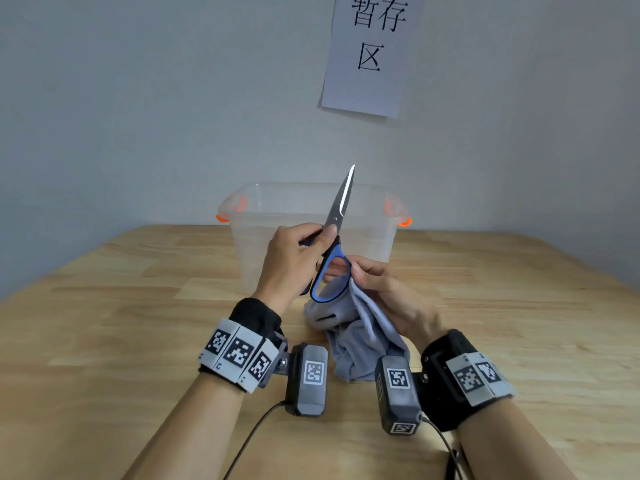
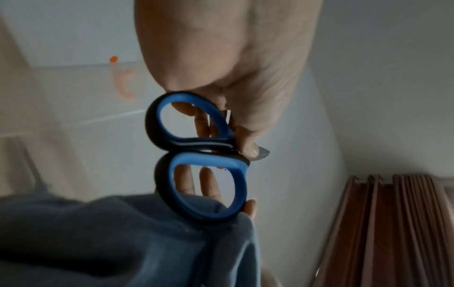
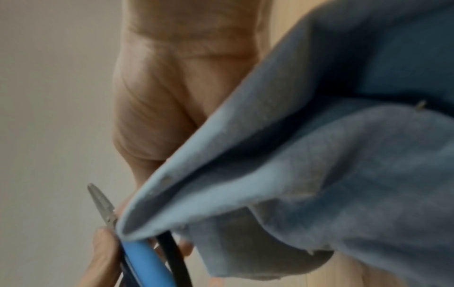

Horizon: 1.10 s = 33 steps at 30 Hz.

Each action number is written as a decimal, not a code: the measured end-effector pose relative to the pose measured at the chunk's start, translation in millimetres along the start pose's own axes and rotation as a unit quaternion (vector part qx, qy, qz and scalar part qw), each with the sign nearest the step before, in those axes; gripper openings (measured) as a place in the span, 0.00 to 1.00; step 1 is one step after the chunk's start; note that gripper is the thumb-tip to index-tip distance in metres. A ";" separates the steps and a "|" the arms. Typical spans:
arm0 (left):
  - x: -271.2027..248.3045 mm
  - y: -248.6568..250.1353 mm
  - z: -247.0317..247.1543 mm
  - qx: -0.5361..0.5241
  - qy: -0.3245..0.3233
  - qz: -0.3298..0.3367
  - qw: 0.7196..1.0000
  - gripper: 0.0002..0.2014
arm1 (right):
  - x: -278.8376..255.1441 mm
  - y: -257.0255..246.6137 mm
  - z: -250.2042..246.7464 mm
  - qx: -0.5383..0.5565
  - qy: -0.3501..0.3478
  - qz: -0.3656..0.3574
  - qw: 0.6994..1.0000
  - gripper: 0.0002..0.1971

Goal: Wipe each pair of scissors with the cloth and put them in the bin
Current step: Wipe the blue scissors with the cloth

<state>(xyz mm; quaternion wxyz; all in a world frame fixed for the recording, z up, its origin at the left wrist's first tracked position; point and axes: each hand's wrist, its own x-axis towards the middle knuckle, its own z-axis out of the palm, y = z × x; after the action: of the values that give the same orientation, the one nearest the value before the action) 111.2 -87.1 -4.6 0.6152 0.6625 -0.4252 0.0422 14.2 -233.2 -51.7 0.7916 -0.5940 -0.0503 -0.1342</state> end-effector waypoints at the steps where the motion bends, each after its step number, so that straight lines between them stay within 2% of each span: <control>1: 0.5 1.1 0.6 -0.024 0.002 -0.009 1.000 0.17 | -0.8 -0.8 2.0 0.020 -0.019 0.009 1.000 0.18; 3: 0.2 4.4 0.6 -0.072 -0.003 -0.042 0.997 0.16 | -0.3 -0.7 4.9 0.048 -0.052 0.021 0.997 0.20; 6: -1.9 8.8 2.3 -0.101 -0.021 -0.070 0.992 0.19 | 2.1 4.2 9.5 0.039 -0.095 0.026 0.994 0.42; 7: -1.3 6.5 4.9 -0.096 -0.023 -0.071 0.993 0.21 | 2.6 5.6 11.2 0.040 -0.104 0.024 0.993 0.45; 11: -0.5 1.0 17.1 -0.061 -0.012 -0.059 0.996 0.24 | 3.0 6.5 13.1 0.046 -0.099 0.036 0.993 0.37; 13: -1.3 1.6 23.2 -0.071 -0.003 -0.079 0.994 0.23 | 3.0 6.9 12.6 0.051 -0.092 0.043 0.994 0.34; 18: -1.9 4.0 30.4 -0.116 0.004 -0.135 0.984 0.23 | 5.5 9.3 15.9 0.041 -0.022 0.054 0.997 0.07; 21: -3.3 8.0 24.2 -0.153 -0.014 -0.146 0.977 0.23 | 4.7 3.3 21.6 0.016 -0.012 0.042 0.999 0.08; 25: -3.8 13.0 11.8 -0.192 -0.051 -0.154 0.968 0.26 | 6.4 -4.5 25.1 -0.039 0.015 0.008 0.999 0.15; 29: 1.1 16.3 2.9 -0.177 -0.058 -0.180 0.966 0.30 | 8.0 -7.3 18.3 -0.059 0.067 -0.019 0.996 0.10; 31: 2.9 15.9 1.5 -0.175 -0.045 -0.189 0.965 0.26 | 7.9 -9.5 17.3 -0.080 0.081 -0.031 0.993 0.09; 33: 2.7 11.4 2.2 -0.130 -0.041 -0.175 0.975 0.14 | 8.3 -10.1 18.5 -0.102 0.086 -0.038 0.990 0.09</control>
<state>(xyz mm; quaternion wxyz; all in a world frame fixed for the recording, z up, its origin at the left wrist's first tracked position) 104.9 -89.0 5.3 0.6761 0.6422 -0.3291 -0.1486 20.9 -219.4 -34.9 0.7227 -0.6554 0.0089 -0.2192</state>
